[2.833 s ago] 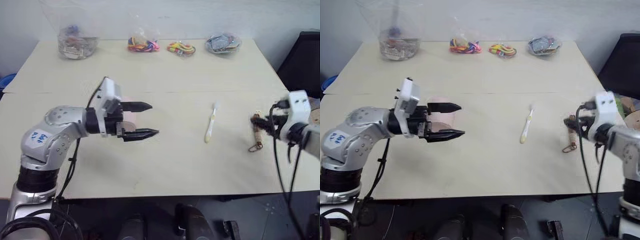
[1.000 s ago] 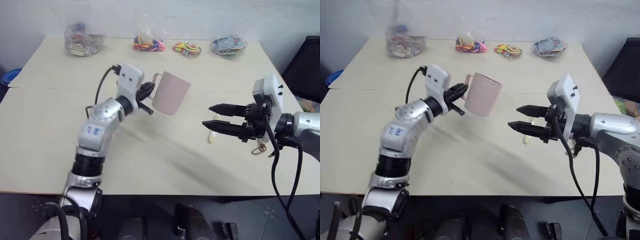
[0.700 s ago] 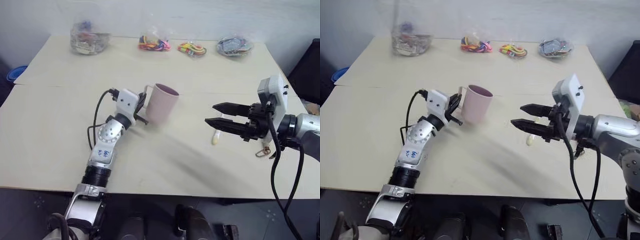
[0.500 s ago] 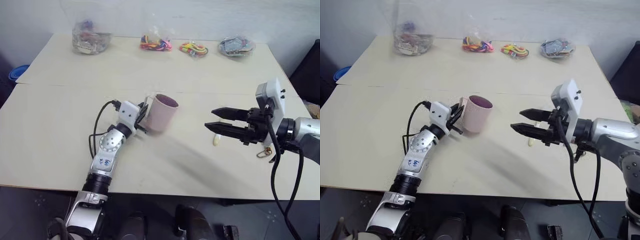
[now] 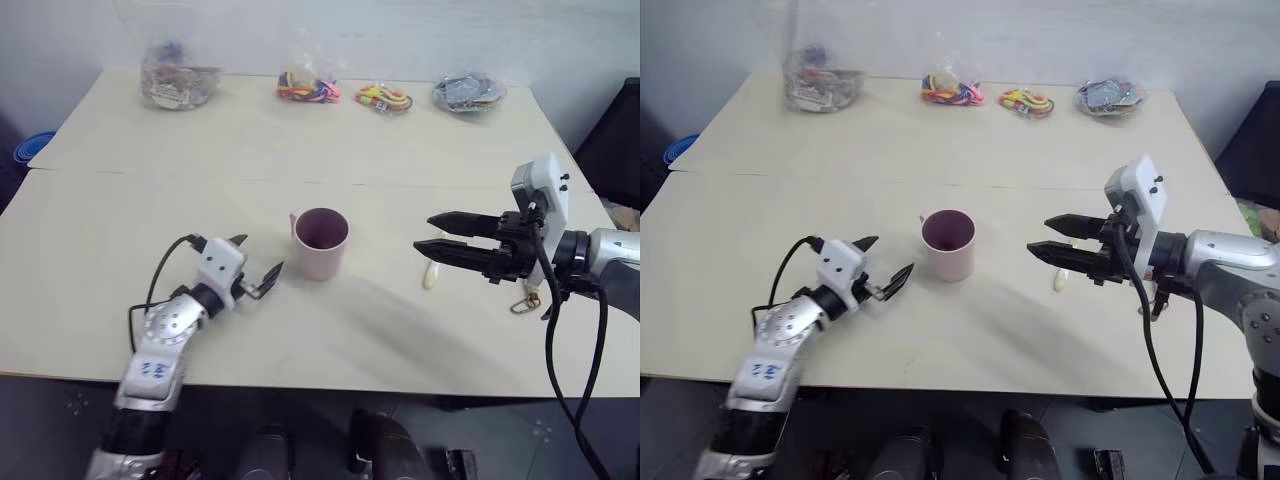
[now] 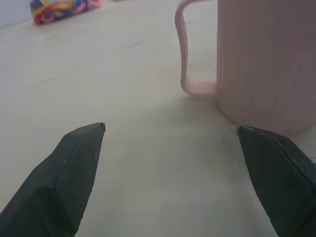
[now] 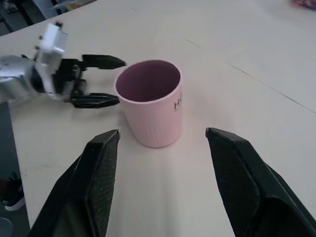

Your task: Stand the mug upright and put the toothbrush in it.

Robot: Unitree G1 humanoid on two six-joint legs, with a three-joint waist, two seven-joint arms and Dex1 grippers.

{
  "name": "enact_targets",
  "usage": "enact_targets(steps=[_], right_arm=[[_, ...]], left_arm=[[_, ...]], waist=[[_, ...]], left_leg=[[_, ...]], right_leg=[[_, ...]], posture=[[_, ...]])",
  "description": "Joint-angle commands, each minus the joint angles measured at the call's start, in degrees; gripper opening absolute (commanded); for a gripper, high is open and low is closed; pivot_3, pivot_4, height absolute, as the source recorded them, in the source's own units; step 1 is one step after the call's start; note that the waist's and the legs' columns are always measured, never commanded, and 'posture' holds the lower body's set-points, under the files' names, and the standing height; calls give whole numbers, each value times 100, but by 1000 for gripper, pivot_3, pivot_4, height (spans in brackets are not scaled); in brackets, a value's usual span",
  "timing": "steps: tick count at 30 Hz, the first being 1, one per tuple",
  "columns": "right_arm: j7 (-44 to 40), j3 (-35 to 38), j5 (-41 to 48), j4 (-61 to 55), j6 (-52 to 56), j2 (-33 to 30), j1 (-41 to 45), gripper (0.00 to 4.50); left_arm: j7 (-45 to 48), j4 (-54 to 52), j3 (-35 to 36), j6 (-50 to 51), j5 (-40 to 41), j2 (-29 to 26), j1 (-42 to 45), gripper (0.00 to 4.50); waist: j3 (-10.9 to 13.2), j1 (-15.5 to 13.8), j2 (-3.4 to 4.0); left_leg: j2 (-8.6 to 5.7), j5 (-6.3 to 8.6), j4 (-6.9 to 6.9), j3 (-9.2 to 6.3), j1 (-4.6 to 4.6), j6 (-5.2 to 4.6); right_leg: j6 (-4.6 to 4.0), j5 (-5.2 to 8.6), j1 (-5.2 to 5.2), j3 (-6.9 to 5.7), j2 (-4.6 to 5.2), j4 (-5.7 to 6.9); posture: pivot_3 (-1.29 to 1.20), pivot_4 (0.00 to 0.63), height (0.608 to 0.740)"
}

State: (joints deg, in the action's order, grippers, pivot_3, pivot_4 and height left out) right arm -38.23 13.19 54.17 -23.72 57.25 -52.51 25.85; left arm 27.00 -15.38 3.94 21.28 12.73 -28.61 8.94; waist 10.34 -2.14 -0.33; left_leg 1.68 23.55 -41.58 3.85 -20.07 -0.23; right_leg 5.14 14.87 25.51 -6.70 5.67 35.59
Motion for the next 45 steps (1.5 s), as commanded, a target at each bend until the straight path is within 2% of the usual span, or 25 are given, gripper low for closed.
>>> enact_targets(steps=[1,3,5,7,10,14,17,20,25,26,29,32,37,40,45], right_arm=[[848,-406,-930,659,-89,272,308,2919],[1345,-572,-1360,1194,-32,561,556,2919],[1787,-682,-1761,1785,5,898,825,2919],[2111,-775,-2128,2290,9,1167,1033,2919],[2444,-804,-2471,3147,-9,1710,1401,2919],[2566,-800,-2716,4016,-62,2386,1814,2919],[2524,-843,-2899,4238,-72,2587,1833,2919],[2447,-840,-2967,4132,-74,2719,1701,2324],[2459,-740,-3069,3822,19,2832,1541,525],[2454,-729,-3094,3779,29,2832,1524,285],[2416,-764,-3214,3677,-30,2796,1505,263],[2009,-981,-3209,3197,-631,2934,1736,263],[1916,-548,-2351,2451,-1022,4145,2618,263],[1899,-713,-2196,2286,-1263,4749,2957,263],[2008,-933,-2172,2439,-1540,5516,3065,263]], left_arm=[[1198,-807,945,2006,1964,-1191,555,4470],[2037,-863,1328,2695,3013,-1970,1008,4470],[2896,-799,1399,3103,3709,-2705,1527,4470],[3478,-731,1307,3238,4012,-3160,1919,4470],[4011,-417,877,3147,3980,-3456,2729,4470],[4358,83,234,2652,3302,-3452,3363,4470],[4563,273,-7,2366,2995,-3444,3566,4470],[4607,442,-93,2290,2880,-3363,3785,4500],[4633,629,-175,2149,2661,-3247,3951,4500],[4634,652,-165,2144,2652,-3219,3966,4500],[4673,711,-155,2117,2605,-3190,3959,4500],[4601,777,-24,2121,2545,-3229,3827,4500],[4466,824,592,2339,2681,-3492,3366,4500],[4460,725,889,2385,2682,-3651,3009,4500],[4338,609,1162,2428,2747,-3729,2757,4500]], waist=[[1,18,-5],[1,59,-7],[-1,79,6],[-4,102,21],[0,136,29],[3,250,33],[2,326,33],[1,376,30],[1,377,31],[1,377,31],[1,378,31],[2,378,32],[14,507,53],[14,574,54],[14,531,52]], left_leg=[[6,0,-2,-2,-1,0],[5,-1,-12,-9,-6,2],[-3,-1,-6,-11,-8,2],[-22,-1,4,-4,-9,2],[-27,-2,28,0,-5,4],[-22,-9,32,1,0,16],[-18,-10,33,3,2,18],[-14,-10,33,2,1,18],[-11,-10,34,2,3,18],[-11,-10,34,2,3,18],[-11,-10,34,1,2,17],[-12,-10,33,2,1,17],[-10,-10,46,3,-10,18],[-13,-11,53,2,-16,19],[-26,-10,48,8,-24,19]], right_leg=[[-1,1,0,0,-3,2],[-3,1,1,-4,-5,3],[-3,1,1,-6,-1,-1],[-3,1,2,-7,-5,-14],[-3,1,2,-15,-12,-25],[-3,1,2,-11,-22,-19],[-3,1,2,-7,-25,-18],[-5,2,2,-7,-26,-18],[-6,2,2,-3,-27,-18],[-6,2,2,-3,-27,-17],[-6,2,3,-4,-27,-17],[-6,2,3,-2,-26,-17],[-9,4,60,31,-30,10],[-19,10,91,25,-28,37],[-23,12,80,4,-18,41]], posture=[[0,150,740],[0,150,740],[0,150,740],[0,150,740],[0,150,740],[0,150,740],[0,150,740],[0,150,740],[0,150,740],[0,150,740],[0,150,740],[0,150,740],[0,150,740],[0,150,740],[0,150,740]])
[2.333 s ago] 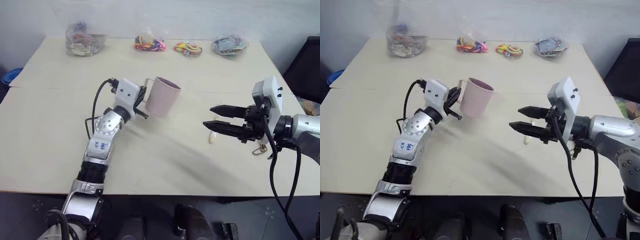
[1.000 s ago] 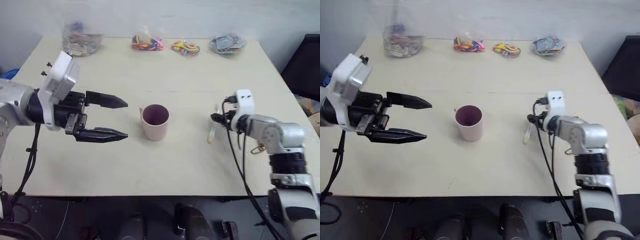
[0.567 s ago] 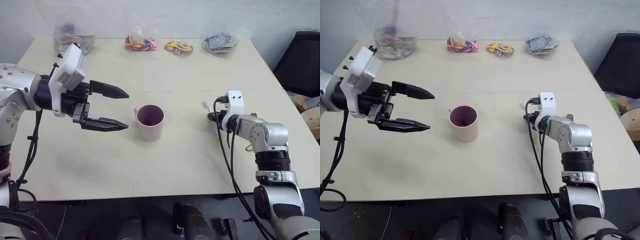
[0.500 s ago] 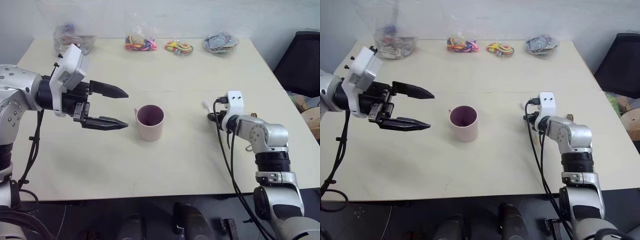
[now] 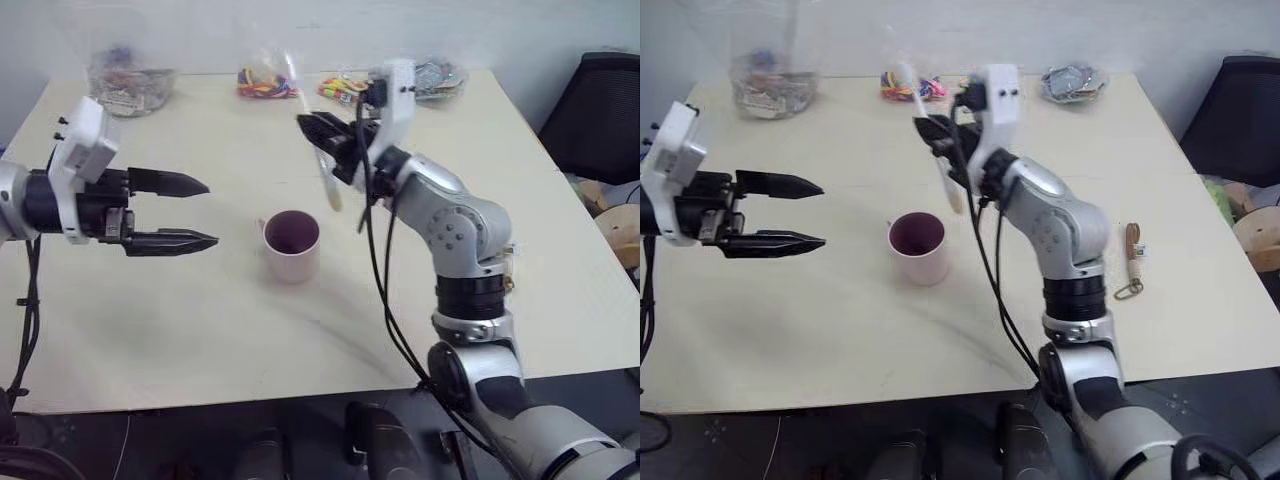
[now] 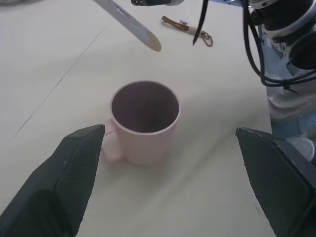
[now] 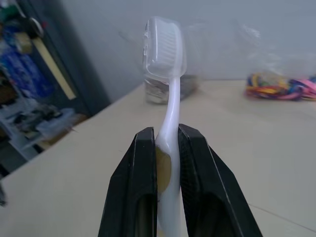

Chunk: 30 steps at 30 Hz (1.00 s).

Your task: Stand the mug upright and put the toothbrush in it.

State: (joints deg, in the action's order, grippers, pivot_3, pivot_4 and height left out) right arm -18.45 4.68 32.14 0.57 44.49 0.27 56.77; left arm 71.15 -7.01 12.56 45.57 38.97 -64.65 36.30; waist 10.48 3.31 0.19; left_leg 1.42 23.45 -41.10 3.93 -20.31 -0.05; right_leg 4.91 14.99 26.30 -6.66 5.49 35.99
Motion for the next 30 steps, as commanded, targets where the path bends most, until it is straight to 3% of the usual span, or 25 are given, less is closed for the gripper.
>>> enact_targets(steps=[1,8,14,16,17,21,23,26,30], right_arm=[[23,-146,-16,64,-337,337,-72,263],[-218,-769,-694,653,-1438,673,-497,263],[-643,-1022,-817,-134,-1732,350,-1037,2253],[-1017,-956,-556,-781,-1406,-111,-1180,2909],[-1147,-918,-429,-1029,-1245,-302,-1225,2909],[-2249,-170,778,-1908,83,-2136,-1104,2909],[-3228,139,1310,-2016,606,-3401,-1185,2909],[-4771,447,1403,-1779,743,-5329,-1725,2909],[-5574,634,1054,-1235,327,-6470,-2358,2909]], left_arm=[[-106,-240,325,14,136,-118,14,4500],[-302,-469,429,76,237,-37,-125,4500],[-456,-462,438,249,420,39,-51,4500],[-338,-469,493,300,545,13,-150,4500],[-310,-490,521,259,556,12,-202,4500],[-299,-277,588,164,444,-46,-352,4500],[-202,-166,642,64,376,-133,-452,4500],[42,44,772,-153,219,-345,-696,4500],[264,300,881,-424,66,-550,-902,4500]], waist=[[-1,-18,-1],[-1,25,-2],[-1,23,-2],[-1,11,-2],[-1,3,-2],[0,-57,-3],[1,-134,-4],[3,-211,-4],[4,-225,-10]], left_leg=[[-5,0,-4,-1,-3,0],[-6,0,-4,-1,10,1],[-5,0,-5,-2,9,1],[-5,0,-5,-2,9,1],[-4,0,-5,-3,9,1],[-4,0,-9,-9,8,0],[-4,1,-12,-7,7,-3],[2,4,-7,4,8,-8],[11,6,-4,28,20,-12]], right_leg=[[0,0,-1,0,5,-2],[0,0,-17,1,4,-4],[0,0,-17,1,4,-5],[0,0,-17,2,5,-5],[0,0,-17,1,4,-6],[0,0,-24,0,8,-10],[0,0,-28,1,8,-17],[0,0,-29,6,1,-35],[2,-1,-35,17,-5,-38]], posture=[[0,150,740],[0,150,740],[0,150,740],[0,150,740],[0,150,740],[0,150,740],[0,150,740],[0,150,740],[0,150,740]])
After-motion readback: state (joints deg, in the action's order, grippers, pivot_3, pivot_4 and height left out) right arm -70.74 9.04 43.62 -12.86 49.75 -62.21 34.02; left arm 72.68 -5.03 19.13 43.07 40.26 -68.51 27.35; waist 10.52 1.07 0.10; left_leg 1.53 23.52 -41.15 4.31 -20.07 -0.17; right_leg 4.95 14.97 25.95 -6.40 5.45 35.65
